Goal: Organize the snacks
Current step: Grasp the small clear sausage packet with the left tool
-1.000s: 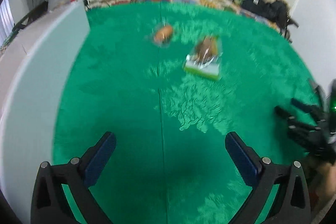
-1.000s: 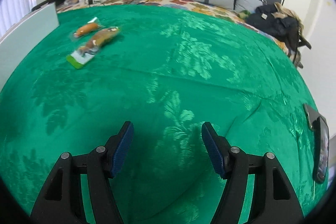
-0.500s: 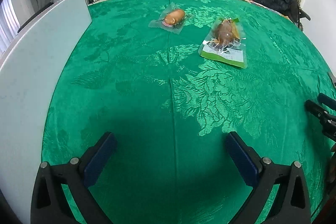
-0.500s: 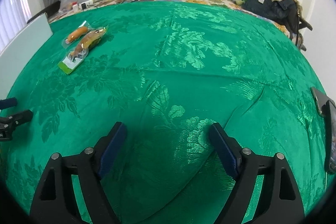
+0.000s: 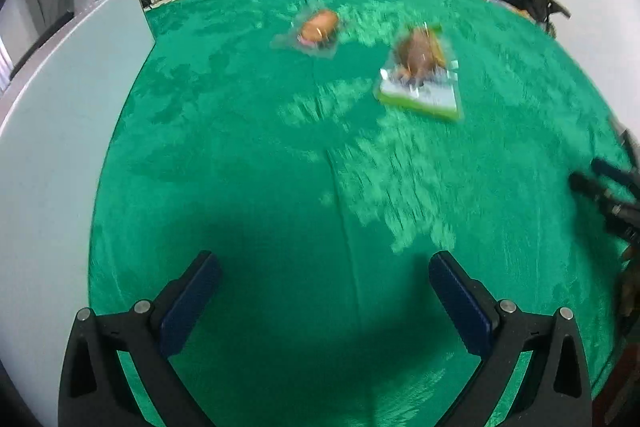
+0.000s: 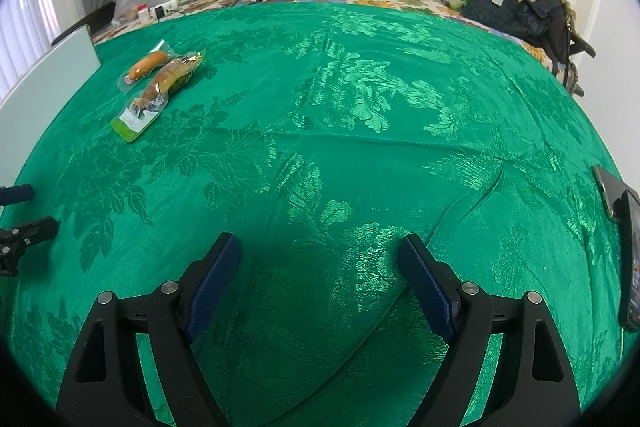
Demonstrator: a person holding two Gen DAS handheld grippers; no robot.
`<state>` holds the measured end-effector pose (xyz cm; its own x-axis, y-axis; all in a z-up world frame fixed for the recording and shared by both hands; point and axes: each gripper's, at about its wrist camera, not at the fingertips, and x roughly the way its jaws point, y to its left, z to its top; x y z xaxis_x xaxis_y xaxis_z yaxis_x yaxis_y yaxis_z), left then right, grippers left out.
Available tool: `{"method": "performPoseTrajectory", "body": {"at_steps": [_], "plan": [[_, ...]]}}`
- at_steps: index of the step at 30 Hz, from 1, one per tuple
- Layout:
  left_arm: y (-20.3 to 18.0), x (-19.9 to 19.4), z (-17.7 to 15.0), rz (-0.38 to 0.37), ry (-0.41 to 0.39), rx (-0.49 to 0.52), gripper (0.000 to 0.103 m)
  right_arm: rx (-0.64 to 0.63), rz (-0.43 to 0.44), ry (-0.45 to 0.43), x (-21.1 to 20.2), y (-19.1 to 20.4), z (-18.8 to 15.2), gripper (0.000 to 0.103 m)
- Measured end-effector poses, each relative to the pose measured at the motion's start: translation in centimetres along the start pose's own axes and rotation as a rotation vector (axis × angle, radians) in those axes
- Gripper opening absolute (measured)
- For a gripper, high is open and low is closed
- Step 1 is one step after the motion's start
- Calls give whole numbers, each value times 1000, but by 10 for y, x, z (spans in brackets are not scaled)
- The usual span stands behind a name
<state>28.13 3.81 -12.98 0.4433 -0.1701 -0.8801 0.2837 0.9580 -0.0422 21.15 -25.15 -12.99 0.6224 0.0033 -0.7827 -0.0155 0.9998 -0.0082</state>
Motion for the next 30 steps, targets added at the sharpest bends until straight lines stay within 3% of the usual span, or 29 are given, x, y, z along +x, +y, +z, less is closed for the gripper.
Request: {"method": "performPoseTrajectory", "body": {"at_steps": [6, 12, 16, 21, 23, 25, 30], "plan": [[24, 4, 68, -7, -4, 28, 103, 0, 0, 0, 0, 0, 0, 85], [20, 48, 146, 40, 11, 94, 102, 0, 0, 0, 0, 0, 0, 85], [10, 79, 177, 43, 27, 113, 102, 0, 0, 0, 0, 0, 0, 85], [3, 109, 194, 31, 59, 137, 100, 0, 0, 0, 0, 0, 0, 85], [1, 110, 193, -10, 45, 143, 86, 0, 0, 0, 0, 0, 0, 85], [3, 103, 192, -22, 13, 127, 48, 0, 0, 0, 0, 0, 0, 85], [18, 86, 174, -54, 10, 46, 42, 0, 0, 0, 0, 0, 0, 86]]}}
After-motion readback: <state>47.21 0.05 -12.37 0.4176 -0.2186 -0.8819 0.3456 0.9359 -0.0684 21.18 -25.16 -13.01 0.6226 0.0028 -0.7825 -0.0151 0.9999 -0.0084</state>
